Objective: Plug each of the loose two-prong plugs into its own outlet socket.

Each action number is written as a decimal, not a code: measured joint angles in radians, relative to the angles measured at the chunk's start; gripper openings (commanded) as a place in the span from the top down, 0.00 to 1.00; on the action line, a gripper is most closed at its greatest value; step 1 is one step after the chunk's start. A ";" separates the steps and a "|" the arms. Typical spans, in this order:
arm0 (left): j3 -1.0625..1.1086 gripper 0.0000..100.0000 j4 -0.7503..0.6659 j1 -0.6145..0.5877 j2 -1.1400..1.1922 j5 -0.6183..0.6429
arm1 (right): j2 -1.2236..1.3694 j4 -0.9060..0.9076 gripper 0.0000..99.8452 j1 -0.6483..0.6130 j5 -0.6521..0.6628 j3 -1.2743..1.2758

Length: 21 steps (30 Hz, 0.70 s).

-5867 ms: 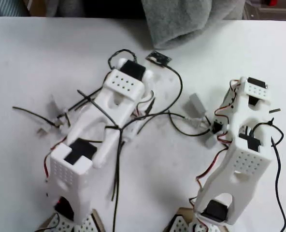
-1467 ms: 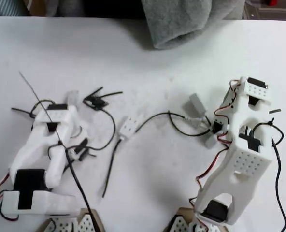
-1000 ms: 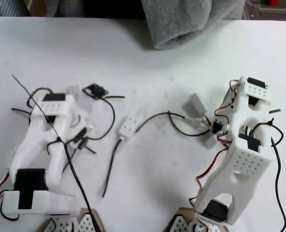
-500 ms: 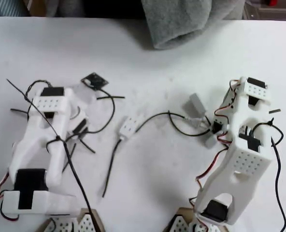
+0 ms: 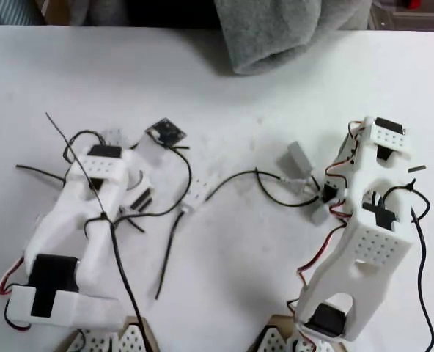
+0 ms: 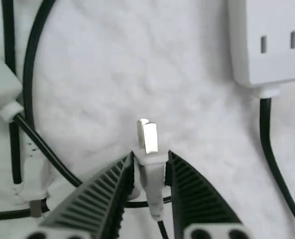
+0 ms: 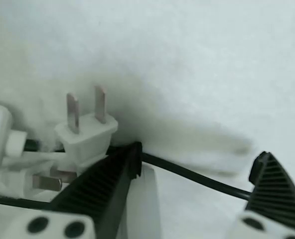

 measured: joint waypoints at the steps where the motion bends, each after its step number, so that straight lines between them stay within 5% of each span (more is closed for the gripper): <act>1: 0.000 0.88 0.000 0.002 0.000 0.003 | 0.000 0.000 0.65 0.000 0.000 0.000; 5: 0.000 0.99 -0.005 0.002 0.000 0.046 | 0.000 0.000 0.65 0.000 0.000 0.000; 14: 0.000 0.98 -0.020 0.071 0.000 0.069 | 0.000 0.000 0.65 0.000 0.000 0.000; 21: 0.021 0.98 0.029 0.238 -0.137 0.069 | 0.000 0.000 0.65 0.000 0.000 0.000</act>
